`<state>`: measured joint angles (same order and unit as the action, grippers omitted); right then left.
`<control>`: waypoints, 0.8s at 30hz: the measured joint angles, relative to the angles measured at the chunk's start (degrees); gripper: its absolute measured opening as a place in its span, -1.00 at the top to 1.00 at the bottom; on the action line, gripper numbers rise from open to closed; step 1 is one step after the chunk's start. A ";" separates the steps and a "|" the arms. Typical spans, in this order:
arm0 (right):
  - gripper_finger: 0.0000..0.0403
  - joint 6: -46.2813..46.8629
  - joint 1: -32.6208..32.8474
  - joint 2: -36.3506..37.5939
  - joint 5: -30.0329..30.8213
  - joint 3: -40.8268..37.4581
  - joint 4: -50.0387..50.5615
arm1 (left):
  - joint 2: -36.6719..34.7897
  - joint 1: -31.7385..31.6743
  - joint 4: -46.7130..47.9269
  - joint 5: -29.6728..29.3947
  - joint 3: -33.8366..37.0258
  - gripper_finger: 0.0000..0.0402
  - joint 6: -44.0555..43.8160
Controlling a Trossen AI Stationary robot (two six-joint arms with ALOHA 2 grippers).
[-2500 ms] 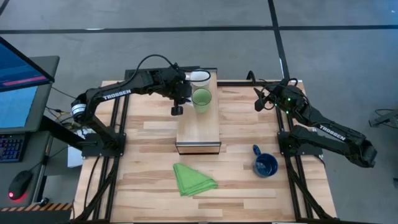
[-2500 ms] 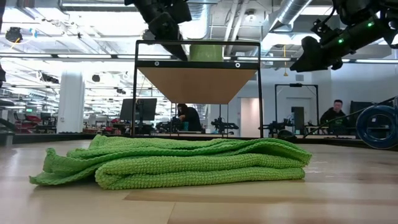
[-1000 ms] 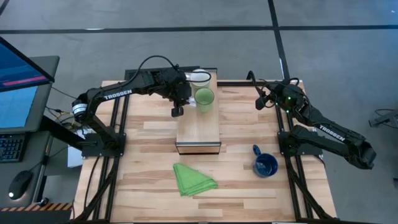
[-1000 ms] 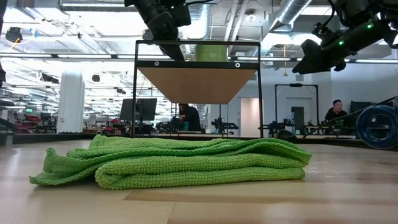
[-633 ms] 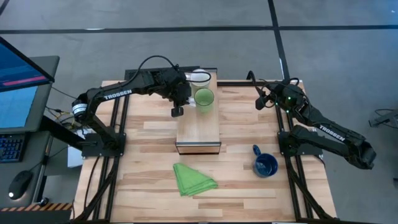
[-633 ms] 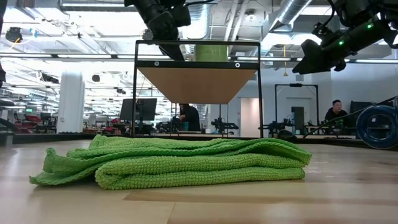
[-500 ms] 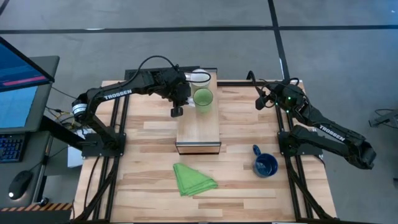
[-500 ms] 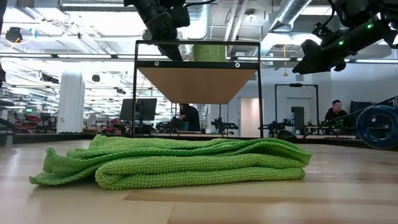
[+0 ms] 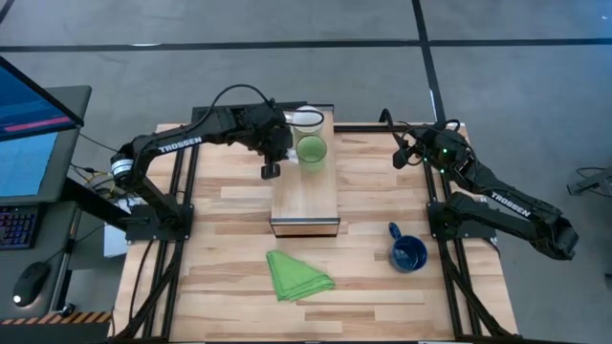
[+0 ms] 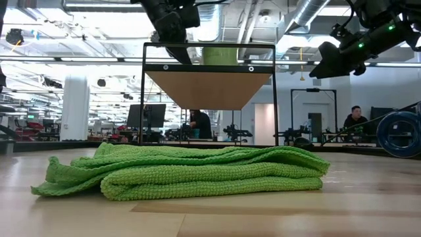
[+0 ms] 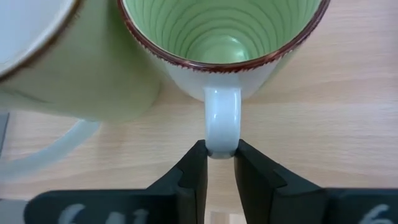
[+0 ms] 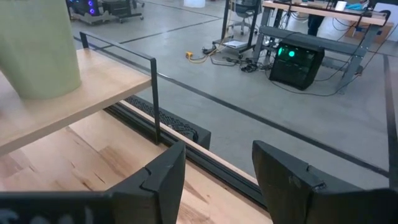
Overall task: Stack small to large cups/mugs on shelf
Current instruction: Put the green mug on the shelf
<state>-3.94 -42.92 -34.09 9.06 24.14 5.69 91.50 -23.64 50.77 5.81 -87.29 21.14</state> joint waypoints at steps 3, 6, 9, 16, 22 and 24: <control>-0.04 -0.01 0.00 0.00 0.00 0.00 0.00 | 0.02 0.00 0.41 -0.26 -0.87 0.75 -0.17; -0.04 -0.01 0.00 0.00 0.00 0.00 0.00 | 0.00 0.00 1.51 -0.40 -1.79 0.76 -0.26; -0.04 -0.03 0.00 0.00 -0.02 0.00 0.02 | 0.00 0.00 2.11 -0.48 -1.81 0.75 -0.40; -0.04 -0.05 0.00 0.00 -0.02 0.00 0.29 | 0.00 0.00 3.01 -1.33 -1.80 0.75 -0.87; -0.04 -0.05 0.00 0.00 -0.02 0.00 0.76 | 0.00 0.00 2.82 -1.54 -1.81 0.66 -1.13; -0.04 -0.05 0.00 -0.01 -0.01 0.00 0.76 | 0.00 0.00 2.78 -1.62 -1.81 0.61 -1.25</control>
<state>-3.99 -42.92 -34.09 9.05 24.14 6.45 91.50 -23.64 53.54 4.19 -89.10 19.89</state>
